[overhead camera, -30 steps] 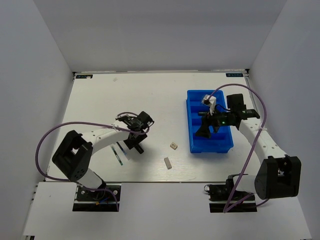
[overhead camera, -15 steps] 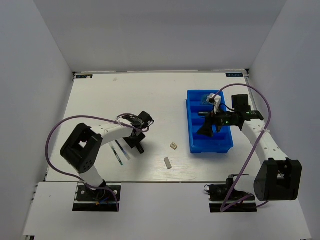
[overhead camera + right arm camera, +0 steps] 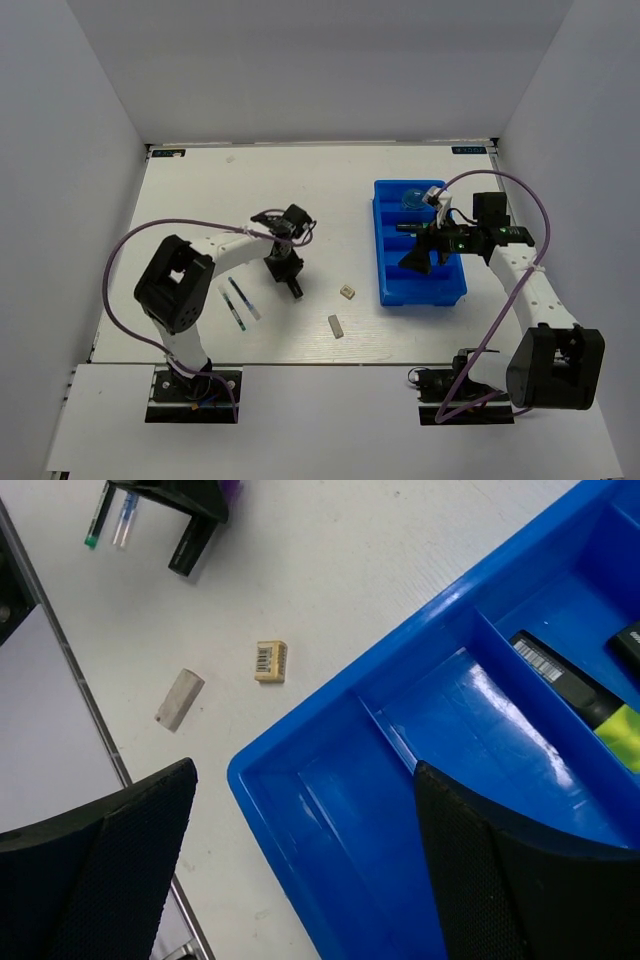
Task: Sort the stationery into containers
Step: Pick up the stationery from the center of the board, then place the stationery in the storage box.
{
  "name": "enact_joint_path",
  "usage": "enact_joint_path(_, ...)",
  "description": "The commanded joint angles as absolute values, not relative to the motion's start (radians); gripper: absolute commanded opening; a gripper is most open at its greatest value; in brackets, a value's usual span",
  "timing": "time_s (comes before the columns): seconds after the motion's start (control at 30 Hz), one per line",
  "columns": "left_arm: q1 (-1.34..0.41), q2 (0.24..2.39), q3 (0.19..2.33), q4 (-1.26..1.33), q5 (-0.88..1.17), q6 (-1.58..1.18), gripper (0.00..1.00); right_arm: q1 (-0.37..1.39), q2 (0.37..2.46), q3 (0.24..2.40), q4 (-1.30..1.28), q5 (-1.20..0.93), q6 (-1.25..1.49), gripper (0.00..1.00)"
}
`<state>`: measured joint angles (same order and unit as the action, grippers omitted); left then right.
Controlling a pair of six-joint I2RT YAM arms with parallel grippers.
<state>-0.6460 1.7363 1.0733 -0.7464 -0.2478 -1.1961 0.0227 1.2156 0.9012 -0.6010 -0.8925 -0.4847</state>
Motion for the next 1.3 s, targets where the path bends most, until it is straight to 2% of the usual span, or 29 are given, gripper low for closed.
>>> enact_joint_path(0.0, -0.661, 1.729, 1.283, -0.744, -0.17, -0.99, 0.0, 0.011, 1.181, 0.902, -0.566, -0.864, -0.466, 0.9)
enact_joint_path(0.03, -0.67, 1.727, 1.361, -0.774, -0.172, -0.942, 0.0, 0.012, 1.18, 0.907, -0.557, -0.856, -0.462, 0.89)
enact_joint_path(0.07, -0.675, 1.727, 1.4, -0.784, -0.175, -0.91, 0.0, 0.009, 1.183, 0.911, -0.548, -0.823, -0.407, 0.8)
enact_joint_path(0.1, -0.681, 1.73, 1.504, -0.785, -0.172, -0.893, 0.0, 0.014, 1.186, 0.923, -0.537, -0.807, -0.394, 0.15)
enact_joint_path(0.13, -0.687, 1.735, 1.532, -0.784, -0.163, -0.858, 0.0, 0.014, 1.189, 0.933, -0.519, -0.775, -0.374, 0.0)
enact_joint_path(0.27, -0.698, 1.778, 1.634, -0.683, -0.121, -0.882, 0.0, -0.037, 1.178, 0.945, -0.439, -0.612, -0.139, 0.0)
enact_joint_path(0.3, -0.699, 1.784, 1.622, -0.596, -0.111, -0.906, 0.0, -0.037, 1.18, 0.949, -0.433, -0.492, -0.106, 0.0)
enact_joint_path(0.37, -0.701, 1.799, 1.577, -0.46, -0.075, -1.007, 0.0, -0.044, 1.178, 0.959, -0.413, -0.408, -0.006, 0.0)
enact_joint_path(0.4, -0.703, 1.824, 1.569, -0.361, -0.065, -1.035, 0.0, -0.049, 1.178, 0.96, -0.411, -0.267, 0.033, 0.0)
enact_joint_path(0.5, -0.729, 1.896, 1.586, -0.209, -0.106, -1.17, 0.0, -0.064, 1.17, 0.962, -0.4, -0.152, 0.11, 0.0)
enact_joint_path(0.6, -0.781, 1.975, 1.71, -0.18, -0.141, -1.191, 0.0, -0.078, 1.166, 0.953, -0.396, -0.083, 0.143, 0.0)
enact_joint_path(0.67, -0.79, 2.079, 1.866, -0.172, -0.086, -1.158, 0.0, -0.089, 1.164, 0.945, -0.391, -0.089, 0.143, 0.0)
enact_joint_path(0.73, -0.792, 2.182, 1.998, -0.186, 0.032, -1.053, 0.0, -0.095, 1.164, 0.939, -0.387, -0.097, 0.13, 0.0)
enact_joint_path(0.77, -0.784, 2.198, 2.049, -0.181, 0.155, -0.975, 0.0, -0.101, 1.161, 0.937, -0.38, -0.106, 0.126, 0.0)
enact_joint_path(0.87, -0.769, 2.198, 2.034, -0.117, 0.319, -0.813, 0.0, -0.11, 1.158, 0.936, -0.379, -0.104, 0.121, 0.0)
enact_joint_path(0.9, -0.761, 2.197, 2.048, -0.185, 0.421, -0.672, 0.0, -0.115, 1.16, 0.934, -0.377, -0.11, 0.12, 0.0)
enact_joint_path(0.97, -0.753, 2.204, 2.118, -0.268, 0.48, -0.45, 0.0, -0.117, 1.158, 0.934, -0.377, -0.115, 0.12, 0.0)
enact_joint_path(1.0, -0.747, 2.206, 2.131, -0.405, 0.521, -0.314, 0.0, -0.12, 1.157, 0.936, -0.377, -0.12, 0.118, 0.0)
enact_joint_path(1.07, -0.752, 2.189, 2.134, -0.506, 0.52, -0.144, 0.0, -0.123, 1.157, 0.933, -0.377, -0.133, 0.117, 0.0)
enact_joint_path(1.13, -0.77, 2.154, 2.089, -0.543, 0.421, -0.012, 0.0, -0.126, 1.157, 0.931, -0.379, -0.14, 0.115, 0.0)
enact_joint_path(1.27, -0.788, 2.102, 1.97, -0.459, 0.302, 0.13, 0.0, -0.138, 1.157, 0.927, -0.376, -0.156, 0.114, 0.0)
